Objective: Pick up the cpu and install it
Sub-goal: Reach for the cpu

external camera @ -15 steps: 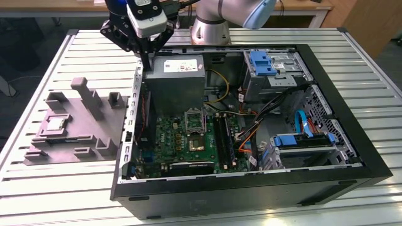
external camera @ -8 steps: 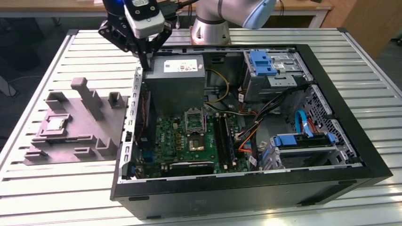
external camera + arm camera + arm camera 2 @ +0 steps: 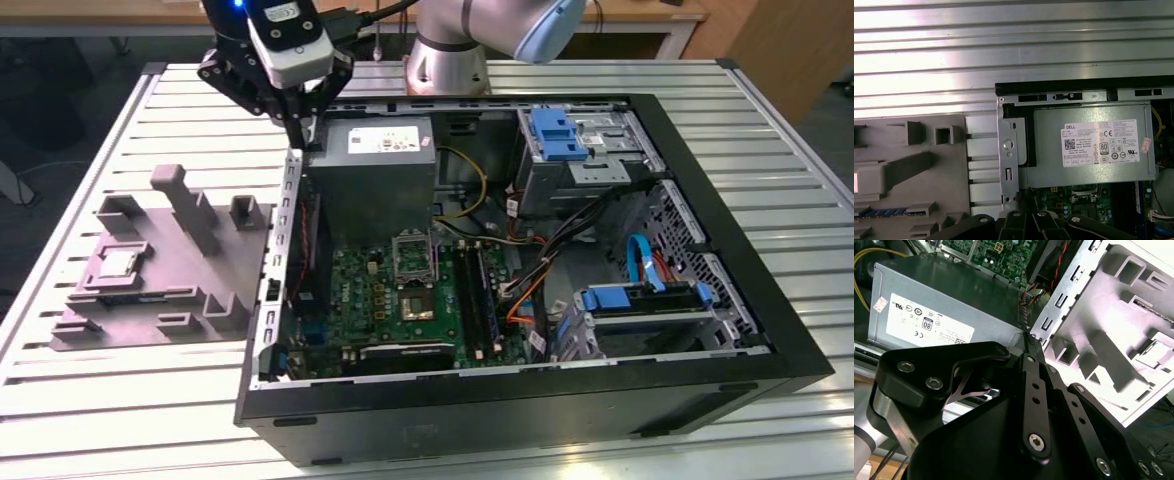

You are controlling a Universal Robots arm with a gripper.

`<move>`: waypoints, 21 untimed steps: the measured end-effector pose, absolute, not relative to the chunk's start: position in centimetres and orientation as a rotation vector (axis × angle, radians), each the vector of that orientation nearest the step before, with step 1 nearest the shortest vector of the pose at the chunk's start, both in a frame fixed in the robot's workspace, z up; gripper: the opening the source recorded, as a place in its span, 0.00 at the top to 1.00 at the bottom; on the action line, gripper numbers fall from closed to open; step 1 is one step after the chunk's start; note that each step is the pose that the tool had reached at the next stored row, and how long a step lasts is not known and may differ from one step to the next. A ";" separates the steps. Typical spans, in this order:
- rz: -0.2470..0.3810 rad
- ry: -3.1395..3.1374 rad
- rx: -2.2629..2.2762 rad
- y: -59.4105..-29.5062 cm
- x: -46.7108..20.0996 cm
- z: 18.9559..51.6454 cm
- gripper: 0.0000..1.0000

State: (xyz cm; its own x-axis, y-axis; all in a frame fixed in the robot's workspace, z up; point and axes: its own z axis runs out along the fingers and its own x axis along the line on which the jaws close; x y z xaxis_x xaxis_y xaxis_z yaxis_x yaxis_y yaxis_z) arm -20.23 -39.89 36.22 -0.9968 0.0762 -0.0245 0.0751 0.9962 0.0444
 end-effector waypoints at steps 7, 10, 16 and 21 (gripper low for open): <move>0.068 3.113 0.118 -39.9 -20.5 36.2 0.89; 0.068 3.113 0.118 -39.9 -20.6 36.2 0.89; 0.068 3.112 0.118 -39.9 -20.7 36.2 0.89; 0.068 3.112 0.118 -39.9 -20.7 36.2 0.89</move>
State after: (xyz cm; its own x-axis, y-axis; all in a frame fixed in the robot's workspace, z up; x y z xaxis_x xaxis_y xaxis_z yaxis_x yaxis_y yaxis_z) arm -20.72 -39.89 36.19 -0.9968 0.0762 -0.0245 0.0751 0.9962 0.0444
